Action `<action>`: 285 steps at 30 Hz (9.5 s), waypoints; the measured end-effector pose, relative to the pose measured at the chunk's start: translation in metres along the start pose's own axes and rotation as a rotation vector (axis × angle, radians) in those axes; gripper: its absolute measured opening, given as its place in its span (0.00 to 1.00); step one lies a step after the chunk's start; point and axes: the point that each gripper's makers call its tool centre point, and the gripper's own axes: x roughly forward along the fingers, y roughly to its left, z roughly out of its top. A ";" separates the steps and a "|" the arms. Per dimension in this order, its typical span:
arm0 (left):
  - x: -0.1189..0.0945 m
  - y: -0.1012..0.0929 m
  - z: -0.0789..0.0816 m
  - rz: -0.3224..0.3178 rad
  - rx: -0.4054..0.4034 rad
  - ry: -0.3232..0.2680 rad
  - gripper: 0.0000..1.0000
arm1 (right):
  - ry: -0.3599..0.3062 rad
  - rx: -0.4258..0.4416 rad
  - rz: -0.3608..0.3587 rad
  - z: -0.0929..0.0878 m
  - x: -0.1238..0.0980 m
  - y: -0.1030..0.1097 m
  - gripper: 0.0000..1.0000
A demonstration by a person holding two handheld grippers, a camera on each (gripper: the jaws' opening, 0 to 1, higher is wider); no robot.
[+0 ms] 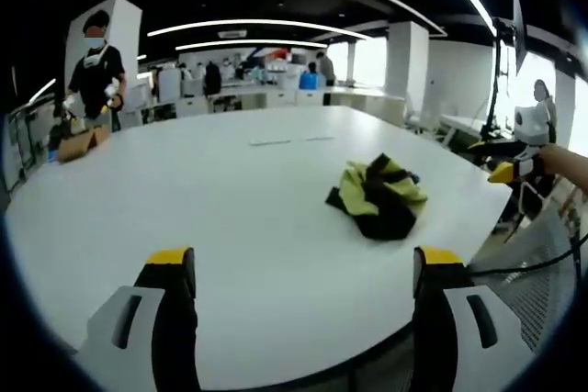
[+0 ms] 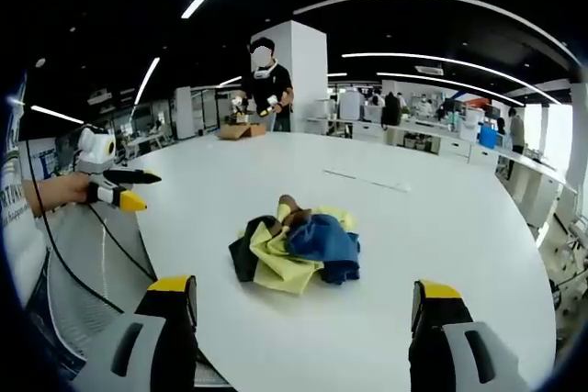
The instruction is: Fold the garment on the visible template until the final outline fits inside the template.
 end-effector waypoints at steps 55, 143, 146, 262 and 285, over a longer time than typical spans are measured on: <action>0.029 -0.020 0.007 -0.098 0.015 0.001 0.75 | 0.002 0.004 0.028 -0.004 0.026 0.003 0.80; 0.158 -0.134 -0.014 -0.497 0.159 0.173 0.00 | 0.050 -0.060 0.202 -0.007 0.115 0.018 0.00; 0.156 -0.133 -0.014 -0.482 0.138 0.177 0.00 | 0.049 -0.060 0.200 -0.006 0.114 0.018 0.00; 0.194 0.033 0.158 -0.120 0.084 -0.146 0.00 | -0.098 -0.017 -0.214 0.119 0.151 -0.152 0.00; 0.273 0.072 0.142 -0.049 0.012 -0.124 0.00 | -0.060 0.140 -0.254 0.100 0.229 -0.214 0.00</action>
